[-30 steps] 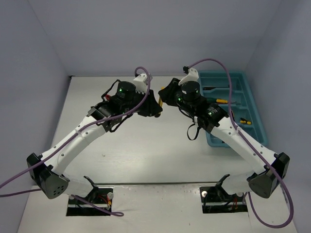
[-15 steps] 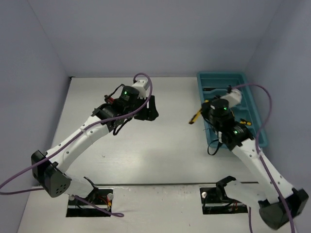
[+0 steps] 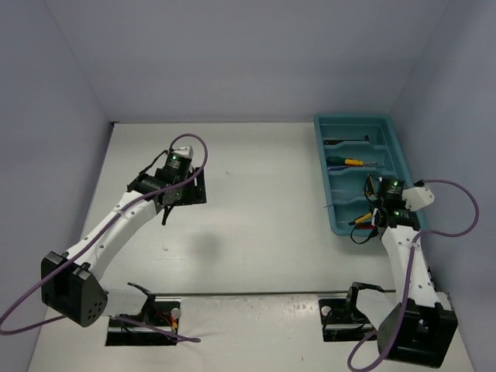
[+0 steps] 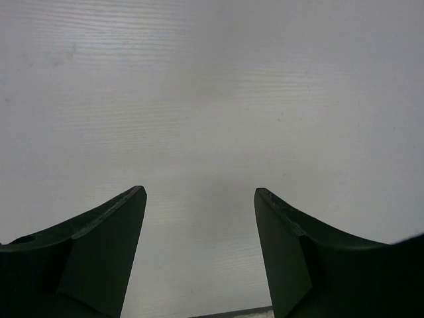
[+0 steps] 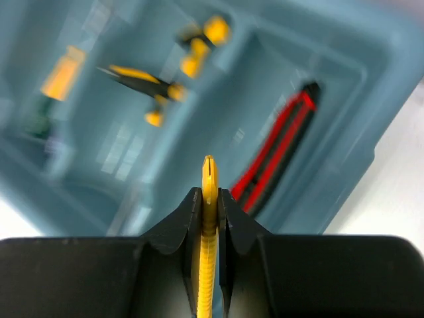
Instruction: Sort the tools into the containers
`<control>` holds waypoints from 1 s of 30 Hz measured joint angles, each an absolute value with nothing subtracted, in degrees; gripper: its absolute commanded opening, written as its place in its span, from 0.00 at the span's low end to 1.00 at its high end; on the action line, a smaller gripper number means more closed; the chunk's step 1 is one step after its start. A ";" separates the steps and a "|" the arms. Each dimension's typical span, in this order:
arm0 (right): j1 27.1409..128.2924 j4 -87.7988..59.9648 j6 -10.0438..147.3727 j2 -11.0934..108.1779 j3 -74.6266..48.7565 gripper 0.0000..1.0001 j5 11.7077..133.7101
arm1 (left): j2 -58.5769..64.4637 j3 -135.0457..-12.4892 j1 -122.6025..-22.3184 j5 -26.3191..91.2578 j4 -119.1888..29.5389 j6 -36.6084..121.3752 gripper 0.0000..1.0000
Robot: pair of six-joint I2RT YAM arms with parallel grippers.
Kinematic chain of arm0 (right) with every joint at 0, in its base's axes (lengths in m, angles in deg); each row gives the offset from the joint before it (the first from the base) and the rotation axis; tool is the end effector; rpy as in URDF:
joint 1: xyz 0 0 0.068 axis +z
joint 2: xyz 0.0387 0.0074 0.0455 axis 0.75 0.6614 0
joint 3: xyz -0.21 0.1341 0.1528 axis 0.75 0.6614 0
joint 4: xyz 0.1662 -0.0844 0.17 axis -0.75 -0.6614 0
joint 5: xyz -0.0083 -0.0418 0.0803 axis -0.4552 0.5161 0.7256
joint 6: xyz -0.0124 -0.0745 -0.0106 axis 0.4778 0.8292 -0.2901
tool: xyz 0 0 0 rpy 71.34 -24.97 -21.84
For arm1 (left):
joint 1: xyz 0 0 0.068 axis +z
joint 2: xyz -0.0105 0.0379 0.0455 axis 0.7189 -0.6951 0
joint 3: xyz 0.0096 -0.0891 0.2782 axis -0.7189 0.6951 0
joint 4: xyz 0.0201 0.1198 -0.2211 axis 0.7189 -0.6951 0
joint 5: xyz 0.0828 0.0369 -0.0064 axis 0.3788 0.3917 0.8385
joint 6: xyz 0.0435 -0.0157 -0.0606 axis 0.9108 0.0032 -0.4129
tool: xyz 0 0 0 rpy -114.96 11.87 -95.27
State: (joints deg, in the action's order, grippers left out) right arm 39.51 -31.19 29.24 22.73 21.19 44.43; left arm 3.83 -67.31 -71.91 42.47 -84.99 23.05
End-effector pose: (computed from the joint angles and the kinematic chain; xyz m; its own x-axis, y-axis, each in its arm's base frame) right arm 0.2092 -0.0564 0.2787 -0.0374 0.6904 -0.7224 0.6811 0.5466 0.4871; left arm 0.2530 -0.1210 0.3094 -0.7781 -0.1925 -0.5979 0.0220 0.9429 -0.3323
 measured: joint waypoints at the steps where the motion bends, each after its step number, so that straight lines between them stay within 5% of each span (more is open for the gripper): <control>1: 38.99 -30.80 28.87 24.09 22.12 0.26 45.17 | 3.91 -67.31 -71.19 42.74 -84.99 23.05 0.64; 3: 38.48 -30.09 27.97 25.97 23.55 0.49 46.40 | 3.91 -67.32 -69.68 43.42 -85.04 23.05 0.64; 7: 38.39 -28.22 27.03 27.86 23.84 0.71 47.89 | 2.68 -67.74 -66.44 44.14 -85.37 22.97 0.64; 30: 44.08 -26.00 37.80 19.34 12.01 0.75 61.96 | -50.42 -109.14 -55.41 44.43 -87.47 10.33 0.64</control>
